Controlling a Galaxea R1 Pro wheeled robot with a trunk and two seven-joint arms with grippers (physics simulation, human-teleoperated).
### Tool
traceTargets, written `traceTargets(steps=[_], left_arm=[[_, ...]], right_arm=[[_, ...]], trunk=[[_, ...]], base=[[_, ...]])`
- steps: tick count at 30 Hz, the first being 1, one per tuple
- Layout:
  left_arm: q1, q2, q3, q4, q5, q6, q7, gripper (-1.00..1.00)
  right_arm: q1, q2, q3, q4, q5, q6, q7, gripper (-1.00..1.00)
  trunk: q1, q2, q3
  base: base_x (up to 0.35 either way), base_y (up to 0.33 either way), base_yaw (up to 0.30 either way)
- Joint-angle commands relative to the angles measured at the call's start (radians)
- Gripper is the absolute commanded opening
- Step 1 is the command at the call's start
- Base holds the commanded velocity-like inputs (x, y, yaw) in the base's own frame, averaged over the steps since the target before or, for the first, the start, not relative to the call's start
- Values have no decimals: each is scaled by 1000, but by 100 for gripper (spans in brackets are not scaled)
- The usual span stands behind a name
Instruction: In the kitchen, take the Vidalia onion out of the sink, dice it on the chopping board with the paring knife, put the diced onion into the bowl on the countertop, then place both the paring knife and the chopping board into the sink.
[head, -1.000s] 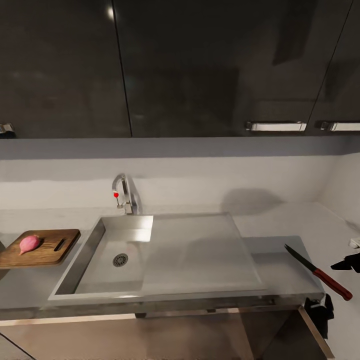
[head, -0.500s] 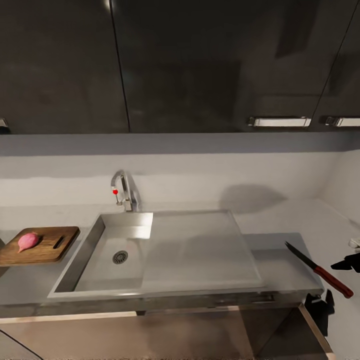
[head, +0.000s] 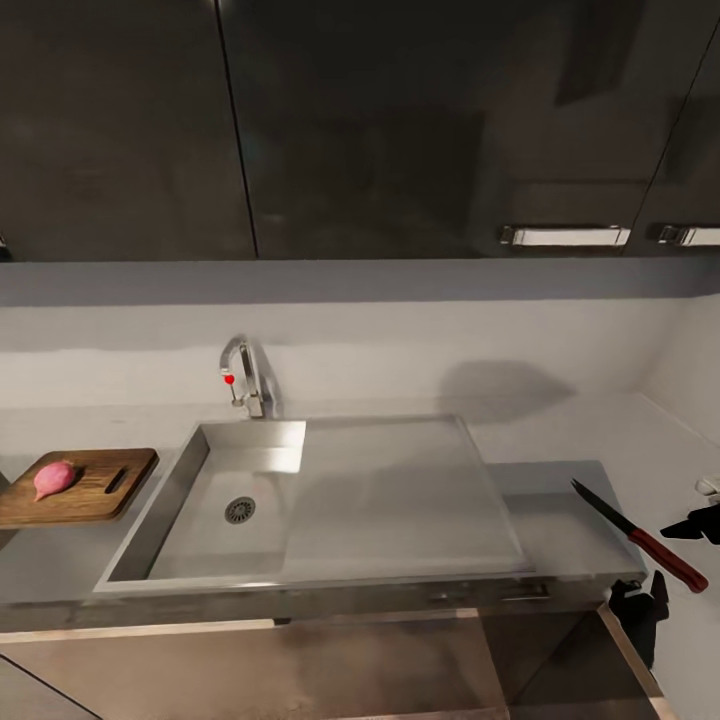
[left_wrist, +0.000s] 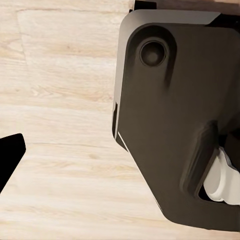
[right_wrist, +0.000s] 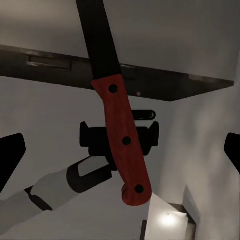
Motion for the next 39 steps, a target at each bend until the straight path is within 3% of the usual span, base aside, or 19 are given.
traceTargets(steps=[1,22,39], left_arm=[[-1,0,-8,1,10,3,0,100],[-1,0,-8,1,10,3,0,100],[-1,0,-8,1,10,3,0,100]], right_arm=[[-1,0,-8,-1,5,10,3,100],[-1,6,-8,0,6,12,-2,100],[-1,13,-7,0,6,12,-2,100]], trunk=[[1,-2,-2],[1,-2,-2],[1,-2,11]], base=[[0,0,0],[0,0,-6],[0,0,-177]])
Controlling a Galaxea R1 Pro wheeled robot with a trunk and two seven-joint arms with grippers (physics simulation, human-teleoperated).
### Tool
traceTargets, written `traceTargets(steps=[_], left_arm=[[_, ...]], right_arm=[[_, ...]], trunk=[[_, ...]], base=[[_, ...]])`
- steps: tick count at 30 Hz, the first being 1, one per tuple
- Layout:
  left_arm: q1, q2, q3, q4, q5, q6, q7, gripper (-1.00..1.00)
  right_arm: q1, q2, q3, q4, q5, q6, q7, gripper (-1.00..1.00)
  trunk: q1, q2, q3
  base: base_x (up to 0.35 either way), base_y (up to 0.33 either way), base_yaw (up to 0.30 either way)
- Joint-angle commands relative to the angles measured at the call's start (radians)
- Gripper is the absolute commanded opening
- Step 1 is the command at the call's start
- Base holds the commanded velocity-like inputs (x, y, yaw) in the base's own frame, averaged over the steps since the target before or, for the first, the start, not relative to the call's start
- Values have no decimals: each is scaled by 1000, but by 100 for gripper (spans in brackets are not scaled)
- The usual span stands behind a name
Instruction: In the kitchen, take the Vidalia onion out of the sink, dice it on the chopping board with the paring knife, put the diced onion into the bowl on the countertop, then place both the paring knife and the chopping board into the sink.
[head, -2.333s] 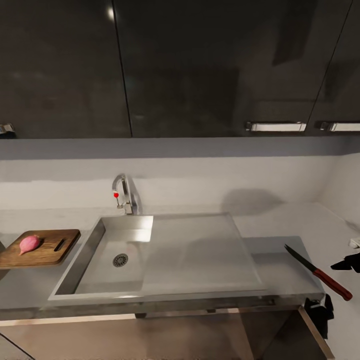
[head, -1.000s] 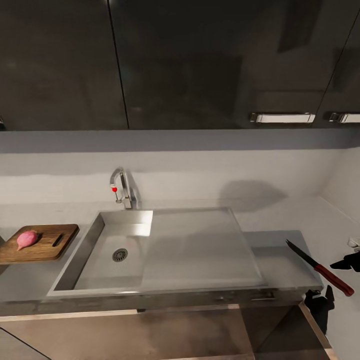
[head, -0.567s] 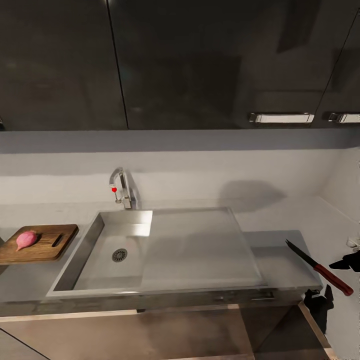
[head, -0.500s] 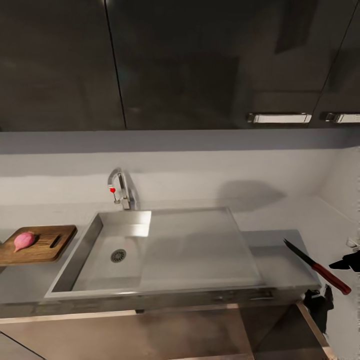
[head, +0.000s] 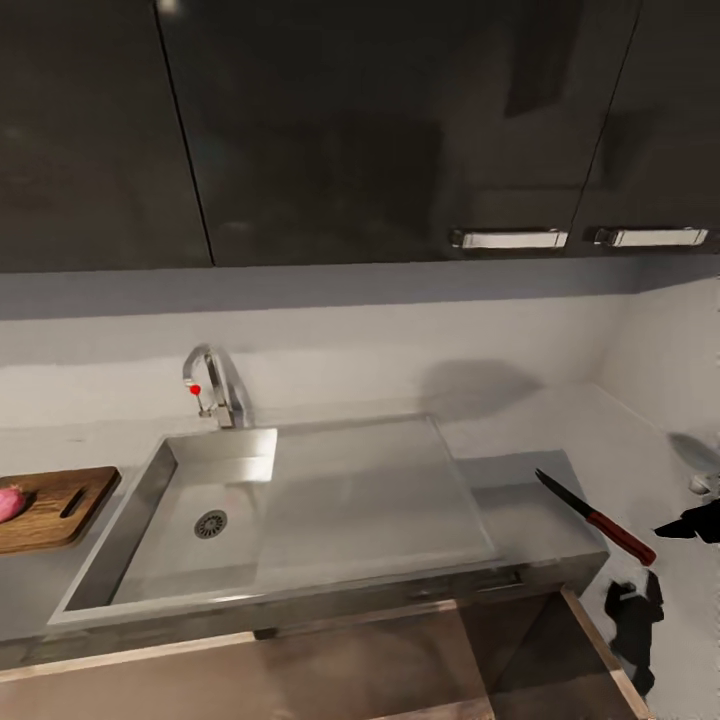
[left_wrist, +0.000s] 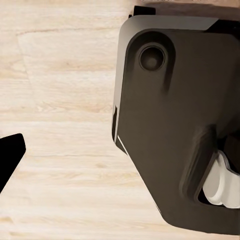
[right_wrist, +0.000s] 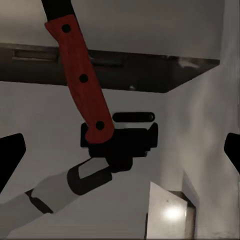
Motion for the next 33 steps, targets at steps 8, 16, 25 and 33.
traceTargets(steps=[8,16,25,33], left_arm=[[-1,0,-8,1,10,3,0,100],[-1,0,-8,1,10,3,0,100],[-1,0,-8,1,10,3,-1,100],[-1,0,-8,1,10,3,0,100]], right_arm=[[-1,15,-9,-1,5,8,4,100],[-1,24,-9,-1,5,9,-4,100],[-1,24,-9,-1,5,9,-4,100],[-1,24,-8,-1,5,9,-4,100]], trunk=[[1,-2,-1],[1,-2,-1],[1,-2,-1],[1,-2,2]], base=[[0,0,-30],[0,0,-1],[0,0,-3],[0,0,-121]])
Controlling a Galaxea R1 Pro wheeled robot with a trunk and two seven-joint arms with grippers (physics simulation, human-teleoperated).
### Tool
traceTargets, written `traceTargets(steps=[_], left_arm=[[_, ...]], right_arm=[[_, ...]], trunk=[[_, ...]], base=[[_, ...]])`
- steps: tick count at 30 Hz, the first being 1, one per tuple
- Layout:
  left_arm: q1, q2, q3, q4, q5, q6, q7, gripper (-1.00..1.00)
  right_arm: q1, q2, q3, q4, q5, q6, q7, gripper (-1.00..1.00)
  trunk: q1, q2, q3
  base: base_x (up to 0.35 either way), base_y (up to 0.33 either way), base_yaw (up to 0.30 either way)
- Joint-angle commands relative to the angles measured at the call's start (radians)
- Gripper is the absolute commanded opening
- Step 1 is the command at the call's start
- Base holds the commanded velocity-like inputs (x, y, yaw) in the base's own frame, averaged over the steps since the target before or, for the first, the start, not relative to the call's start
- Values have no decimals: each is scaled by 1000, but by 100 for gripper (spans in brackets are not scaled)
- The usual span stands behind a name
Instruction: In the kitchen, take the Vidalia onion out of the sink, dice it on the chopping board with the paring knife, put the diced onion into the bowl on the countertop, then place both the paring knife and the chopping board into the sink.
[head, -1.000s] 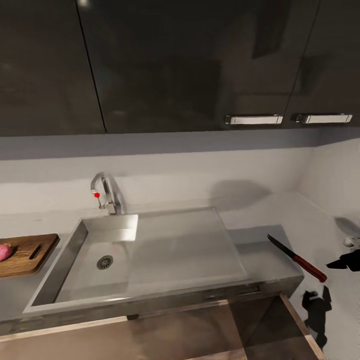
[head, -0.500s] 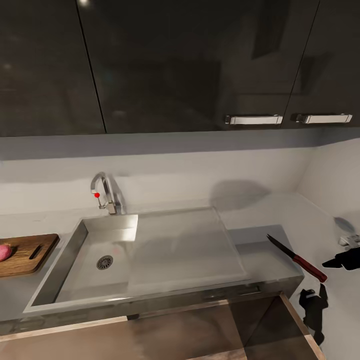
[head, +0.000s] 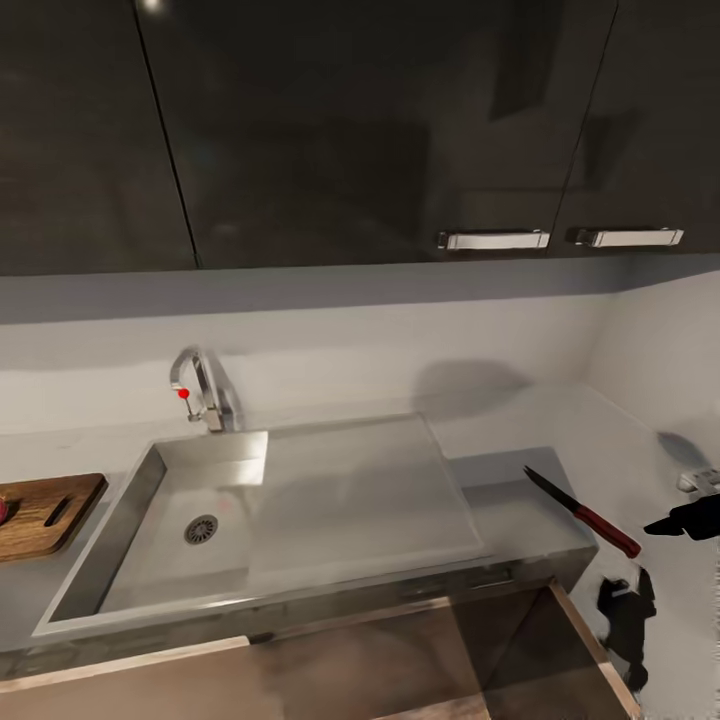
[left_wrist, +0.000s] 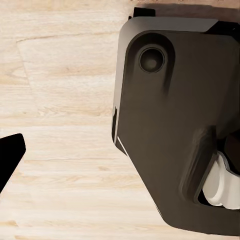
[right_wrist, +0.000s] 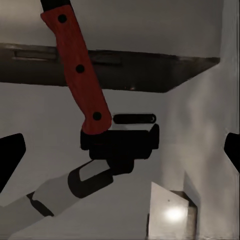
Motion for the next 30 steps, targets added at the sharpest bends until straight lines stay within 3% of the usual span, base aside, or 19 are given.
traceTargets(steps=[1,6,14,30], left_arm=[[-1,0,-8,1,10,3,-1,100],[-1,0,-8,1,10,3,0,100],[-1,0,-8,1,10,3,0,100],[-1,6,-8,1,10,3,-1,100]], right_arm=[[-1,0,-8,-1,5,10,4,100],[-1,4,-8,-1,5,10,4,100],[-1,58,-9,-2,5,10,3,100],[-1,118,-10,-17,6,6,2,100]], trunk=[[1,-2,-2],[1,-2,3],[1,-2,10],[1,-2,12]], base=[[0,0,-164],[0,0,-176],[0,0,-176],[0,0,-17]])
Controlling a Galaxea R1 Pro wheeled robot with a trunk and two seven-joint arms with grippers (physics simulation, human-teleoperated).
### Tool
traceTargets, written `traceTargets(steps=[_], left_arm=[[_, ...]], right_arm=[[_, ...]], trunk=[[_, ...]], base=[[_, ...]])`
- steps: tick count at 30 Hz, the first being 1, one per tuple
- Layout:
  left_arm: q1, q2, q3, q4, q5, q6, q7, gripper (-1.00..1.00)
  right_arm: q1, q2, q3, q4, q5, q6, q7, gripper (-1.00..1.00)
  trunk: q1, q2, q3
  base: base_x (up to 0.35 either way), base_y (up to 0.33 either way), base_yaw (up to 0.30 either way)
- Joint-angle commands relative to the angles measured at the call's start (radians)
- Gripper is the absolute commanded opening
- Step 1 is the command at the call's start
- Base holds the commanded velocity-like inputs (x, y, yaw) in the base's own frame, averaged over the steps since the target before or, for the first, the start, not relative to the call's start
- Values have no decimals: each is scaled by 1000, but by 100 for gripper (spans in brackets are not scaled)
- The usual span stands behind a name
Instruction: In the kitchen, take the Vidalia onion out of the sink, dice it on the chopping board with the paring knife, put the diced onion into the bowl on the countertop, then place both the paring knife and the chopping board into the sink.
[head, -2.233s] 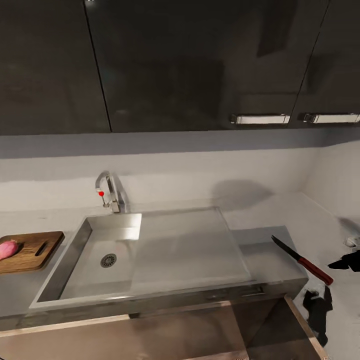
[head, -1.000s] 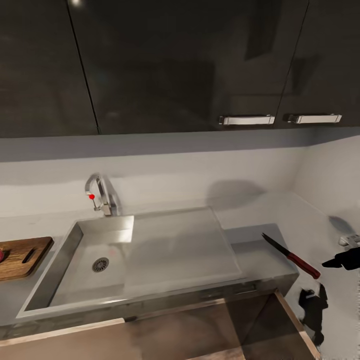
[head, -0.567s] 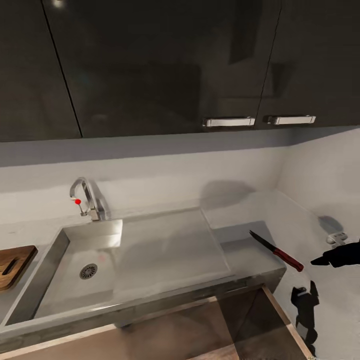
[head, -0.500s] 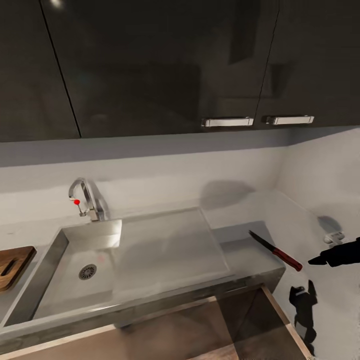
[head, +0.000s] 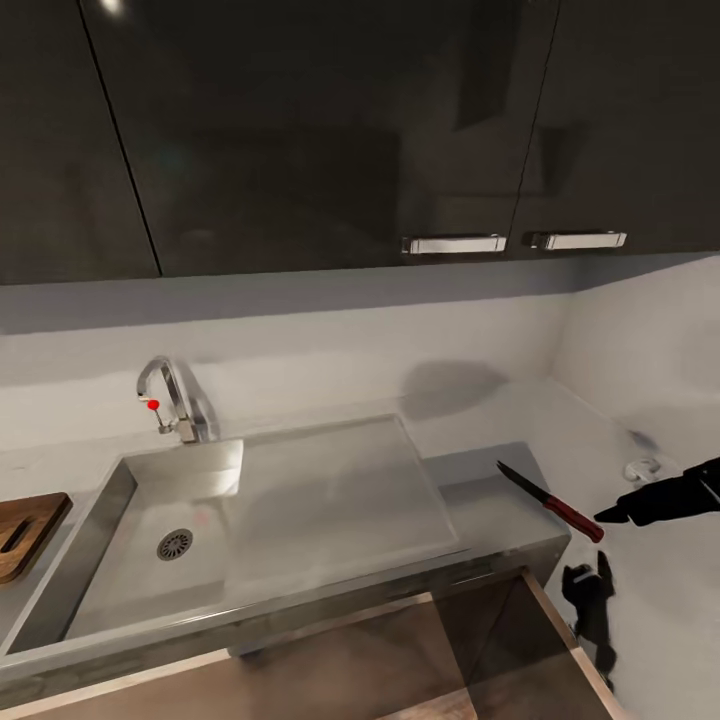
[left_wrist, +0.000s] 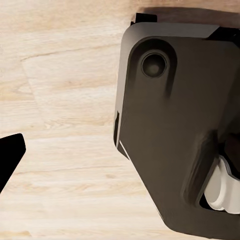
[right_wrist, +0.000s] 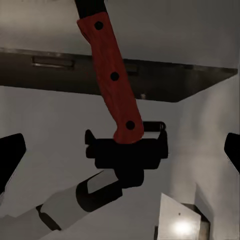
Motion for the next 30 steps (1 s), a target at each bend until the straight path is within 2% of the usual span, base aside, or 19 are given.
traceTargets(steps=[1,5,9,30], left_arm=[[-1,0,-8,1,10,3,-1,100],[-1,1,-8,1,10,2,-1,100],[-1,0,-8,1,10,2,-1,100],[-1,0,-8,1,10,1,-1,100]], right_arm=[[-1,2,-9,-3,4,9,4,100],[-1,18,-10,-8,5,-6,-4,100],[-1,24,-10,-9,5,-8,-18,100],[-1,24,-13,-31,5,-8,-24,100]], trunk=[[1,-2,-2],[1,-2,-2],[1,-2,-2],[1,-2,-3]], base=[[0,0,0],[0,0,0],[0,0,0],[0,0,0]])
